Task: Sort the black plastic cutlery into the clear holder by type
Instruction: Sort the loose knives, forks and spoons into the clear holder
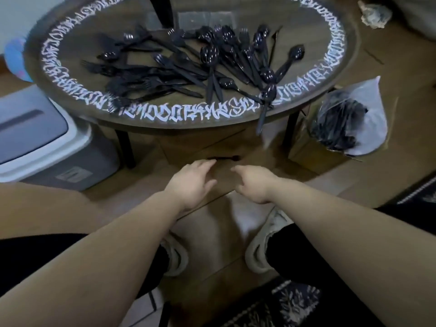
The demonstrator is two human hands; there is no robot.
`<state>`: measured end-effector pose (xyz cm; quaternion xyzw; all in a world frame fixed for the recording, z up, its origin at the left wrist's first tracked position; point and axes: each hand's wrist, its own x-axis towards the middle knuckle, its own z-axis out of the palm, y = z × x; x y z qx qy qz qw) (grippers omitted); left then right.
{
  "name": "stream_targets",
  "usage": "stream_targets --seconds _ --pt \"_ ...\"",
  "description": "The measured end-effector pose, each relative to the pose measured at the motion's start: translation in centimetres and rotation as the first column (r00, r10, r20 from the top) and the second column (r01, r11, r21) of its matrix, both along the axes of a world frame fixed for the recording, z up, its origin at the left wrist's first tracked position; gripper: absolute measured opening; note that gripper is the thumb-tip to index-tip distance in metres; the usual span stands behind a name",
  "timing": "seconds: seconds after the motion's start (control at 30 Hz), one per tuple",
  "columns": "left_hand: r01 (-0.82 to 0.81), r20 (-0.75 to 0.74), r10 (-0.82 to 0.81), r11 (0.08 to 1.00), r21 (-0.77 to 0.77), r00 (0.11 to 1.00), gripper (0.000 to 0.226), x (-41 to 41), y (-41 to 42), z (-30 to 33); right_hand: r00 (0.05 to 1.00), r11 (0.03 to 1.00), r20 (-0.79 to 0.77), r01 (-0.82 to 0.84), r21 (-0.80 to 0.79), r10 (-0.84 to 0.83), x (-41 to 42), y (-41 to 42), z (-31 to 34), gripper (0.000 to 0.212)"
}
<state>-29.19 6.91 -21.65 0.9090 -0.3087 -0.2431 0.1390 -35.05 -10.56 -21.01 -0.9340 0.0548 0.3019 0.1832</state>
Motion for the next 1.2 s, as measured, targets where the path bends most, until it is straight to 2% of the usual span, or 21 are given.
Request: stream_targets --seconds 0.1,0.23,0.43,0.67,0.77,0.87,0.93,1.07,1.2 --pt "0.020 -0.067 -0.015 0.996 0.089 0.998 0.062 1.9 -1.4 -4.8 0.997 1.000 -0.080 0.010 -0.001 -0.010 2.4 -1.7 -5.8 0.065" --pt "0.040 -0.130 -0.017 0.983 0.181 0.991 0.066 4.8 -3.1 -11.2 0.991 0.996 -0.132 -0.042 -0.078 0.031 6.0 -3.7 -12.4 0.073" --pt "0.062 -0.167 -0.017 0.963 0.264 0.986 0.070 6.4 -3.1 -17.8 0.983 0.992 -0.171 -0.083 -0.093 0.066 9.0 -4.1 -18.1 0.074" --pt "0.032 -0.227 0.041 0.951 0.308 0.973 0.073 6.5 -1.0 -18.5 0.992 0.989 -0.115 -0.072 -0.130 0.057 11.0 -3.7 -21.8 0.075" --pt "0.029 -0.227 0.043 0.953 0.303 0.973 0.073 6.3 -0.7 -18.2 0.986 0.989 -0.156 -0.073 -0.128 0.053 11.2 -3.4 -22.4 0.072" --pt "0.023 -0.227 0.049 0.952 0.305 0.973 0.074 6.1 -0.5 -18.5 0.975 0.976 -0.172 -0.169 -0.141 0.144 9.8 -2.5 -22.5 0.069" --pt "0.018 -0.225 0.052 0.953 0.302 0.973 0.074 6.0 -0.3 -18.8 0.970 0.958 -0.114 -0.230 -0.169 0.213 8.8 -2.0 -22.6 0.067" --pt "0.021 -0.219 0.038 0.966 0.258 0.975 0.075 5.9 0.0 -19.1 0.952 0.933 0.089 -0.265 -0.244 0.293 7.9 -1.9 -23.0 0.045" --pt "0.039 -0.225 0.020 0.966 0.256 0.974 0.070 6.5 -0.1 -19.2 0.965 0.949 0.041 -0.247 -0.196 0.260 8.2 -1.0 -23.6 0.032"
